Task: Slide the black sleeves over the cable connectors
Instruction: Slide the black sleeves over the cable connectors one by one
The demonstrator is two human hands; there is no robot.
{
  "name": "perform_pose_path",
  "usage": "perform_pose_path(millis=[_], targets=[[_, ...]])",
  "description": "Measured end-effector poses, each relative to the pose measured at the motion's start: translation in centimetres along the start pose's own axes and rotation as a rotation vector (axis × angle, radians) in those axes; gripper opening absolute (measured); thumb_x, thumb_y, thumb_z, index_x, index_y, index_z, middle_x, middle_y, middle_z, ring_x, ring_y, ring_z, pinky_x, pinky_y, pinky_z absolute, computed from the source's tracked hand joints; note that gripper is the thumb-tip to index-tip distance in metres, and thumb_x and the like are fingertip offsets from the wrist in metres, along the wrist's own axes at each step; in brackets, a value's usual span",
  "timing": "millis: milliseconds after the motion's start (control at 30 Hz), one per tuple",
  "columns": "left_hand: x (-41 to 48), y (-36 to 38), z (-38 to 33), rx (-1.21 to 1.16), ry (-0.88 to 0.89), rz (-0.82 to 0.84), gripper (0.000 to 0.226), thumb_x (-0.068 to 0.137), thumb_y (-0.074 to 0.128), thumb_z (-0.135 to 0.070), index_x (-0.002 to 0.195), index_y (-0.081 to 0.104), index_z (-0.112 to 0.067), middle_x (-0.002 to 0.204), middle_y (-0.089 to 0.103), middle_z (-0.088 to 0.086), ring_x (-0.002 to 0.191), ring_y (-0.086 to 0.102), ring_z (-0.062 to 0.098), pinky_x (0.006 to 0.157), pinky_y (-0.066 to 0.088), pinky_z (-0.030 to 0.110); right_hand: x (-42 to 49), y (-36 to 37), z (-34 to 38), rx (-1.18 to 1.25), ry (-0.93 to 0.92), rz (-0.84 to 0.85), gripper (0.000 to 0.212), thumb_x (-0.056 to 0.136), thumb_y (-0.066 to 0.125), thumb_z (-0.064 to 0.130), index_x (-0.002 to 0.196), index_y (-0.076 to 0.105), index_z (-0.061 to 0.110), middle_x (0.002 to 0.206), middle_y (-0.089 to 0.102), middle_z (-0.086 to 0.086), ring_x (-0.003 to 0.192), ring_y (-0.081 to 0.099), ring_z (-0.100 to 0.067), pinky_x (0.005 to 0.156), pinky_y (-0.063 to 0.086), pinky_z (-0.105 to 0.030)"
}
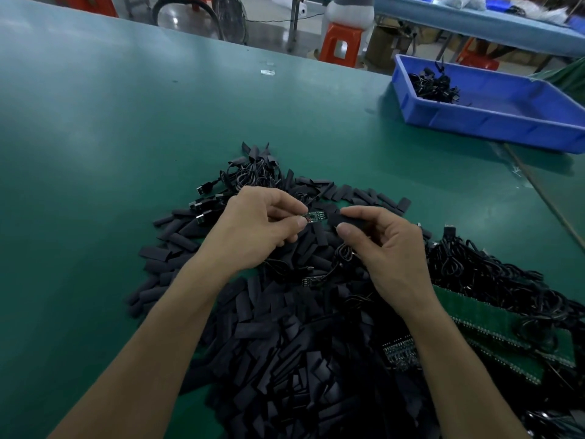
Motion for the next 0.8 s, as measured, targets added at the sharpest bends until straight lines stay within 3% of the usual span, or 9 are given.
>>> perform_pose_path(millis=[267,633,800], targets=[[-0.18,0.11,-0.58,-0.063,-0.016,0.032,0.011,0.09,0.074,-0.009,0.091,0.074,-0.02,0.076,0.077,-0.002,0.063,0.069,0.008,0.058,0.052,0.016,-0.21,0.12,0.04,0.006,-0.035,-0.041,0.018,0.091,0.071,0.016,0.095,0.068,0.033,0.083,0.072,0.015,0.073,0.066,0.0,0.069,0.051,-0.013],[-0.26,0.35,-0.71,-0.098,-0.016,0.063,0.01,0.091,0.072,-0.011,0.089,0.074,-0.02,0.074,0.076,0.0,0.059,0.066,0.006,0.056,0.051,0.016,-0.29,0.28,0.15,-0.016,-0.058,-0.051,0.016,0.091,0.071,0.019,0.095,0.067,0.034,0.084,0.071,0.017,0.074,0.063,0.001,0.069,0.05,-0.014],[-0.37,0.38,-0.82,-0.108,-0.02,0.066,0.008,0.092,0.071,-0.009,0.091,0.074,-0.017,0.076,0.076,0.003,0.06,0.065,0.005,0.057,0.052,0.016,-0.23,-0.03,0.19,-0.039,-0.042,0.017,0.021,0.088,0.075,0.021,0.099,0.068,0.037,0.093,0.072,0.02,0.084,0.068,-0.002,0.075,0.052,-0.014]])
Point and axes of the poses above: each hand's wrist, its own x-axis towards the middle knuckle, its own y-axis out of the palm, z = x × y, the point moved 2 cm from there along x, towards the middle knuckle
